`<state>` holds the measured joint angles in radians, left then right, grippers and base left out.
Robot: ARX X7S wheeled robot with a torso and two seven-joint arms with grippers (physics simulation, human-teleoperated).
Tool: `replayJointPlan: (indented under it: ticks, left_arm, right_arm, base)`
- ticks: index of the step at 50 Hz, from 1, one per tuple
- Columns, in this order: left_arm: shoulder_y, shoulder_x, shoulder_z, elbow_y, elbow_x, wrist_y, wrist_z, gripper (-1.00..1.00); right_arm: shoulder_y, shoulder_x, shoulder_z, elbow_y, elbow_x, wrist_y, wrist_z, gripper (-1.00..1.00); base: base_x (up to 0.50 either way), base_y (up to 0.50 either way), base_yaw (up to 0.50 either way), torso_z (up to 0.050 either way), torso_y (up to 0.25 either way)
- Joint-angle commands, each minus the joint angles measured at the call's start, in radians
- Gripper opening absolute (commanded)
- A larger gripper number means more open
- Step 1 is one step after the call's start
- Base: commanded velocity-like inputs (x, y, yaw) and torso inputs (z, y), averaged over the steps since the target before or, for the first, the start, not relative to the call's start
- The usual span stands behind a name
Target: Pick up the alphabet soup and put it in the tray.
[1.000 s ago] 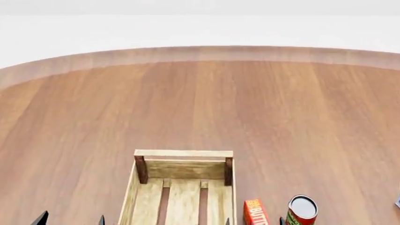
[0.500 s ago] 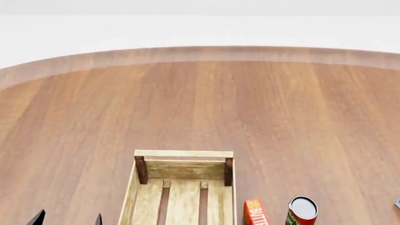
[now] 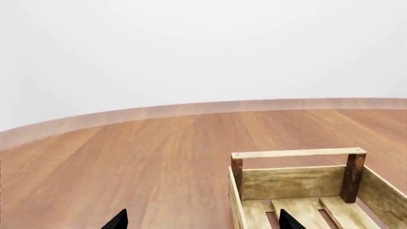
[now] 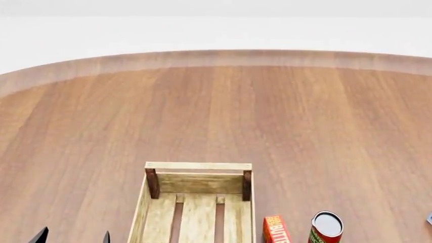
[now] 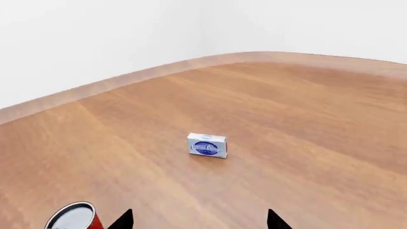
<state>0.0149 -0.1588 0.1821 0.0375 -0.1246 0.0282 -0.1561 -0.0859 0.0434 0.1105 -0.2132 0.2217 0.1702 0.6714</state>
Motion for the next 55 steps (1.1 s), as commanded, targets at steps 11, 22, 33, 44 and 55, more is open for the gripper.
replayJointPlan:
  ticks: [11, 22, 33, 44, 55]
  left_arm:
    - [-0.003, -0.012, 0.011, 0.007, -0.011, -0.005, -0.014, 1.0]
    - [-0.001, -0.019, 0.013, 0.013, -0.022, -0.007, -0.019, 1.0]
    - [-0.004, -0.023, 0.021, 0.008, -0.023, -0.004, -0.026, 1.0]
    - [-0.004, -0.028, 0.027, 0.005, -0.026, 0.0, -0.032, 1.0]
    - [-0.003, -0.033, 0.033, 0.008, -0.028, 0.001, -0.039, 1.0]
  right_arm:
    - [-0.06, -0.005, 0.057, -0.06, 0.117, -0.005, 0.187, 1.0]
    - [-0.102, 0.01, 0.078, -0.114, 0.192, -0.006, 0.229, 1.0]
    - [-0.131, 0.033, 0.106, -0.107, 0.224, -0.042, 0.239, 1.0]
    - [-0.14, 0.047, 0.121, -0.086, 0.243, -0.079, 0.24, 1.0]
    - [-0.152, 0.06, 0.155, -0.045, 0.262, -0.122, 0.247, 1.0]
  base:
    - [0.0, 0.0, 0.0, 0.0, 0.0]
    - [0.0, 0.0, 0.0, 0.0, 0.0]
    - [0.0, 0.0, 0.0, 0.0, 0.0]
    - [0.0, 0.0, 0.0, 0.0, 0.0]
    - [0.0, 0.0, 0.0, 0.0, 0.0]
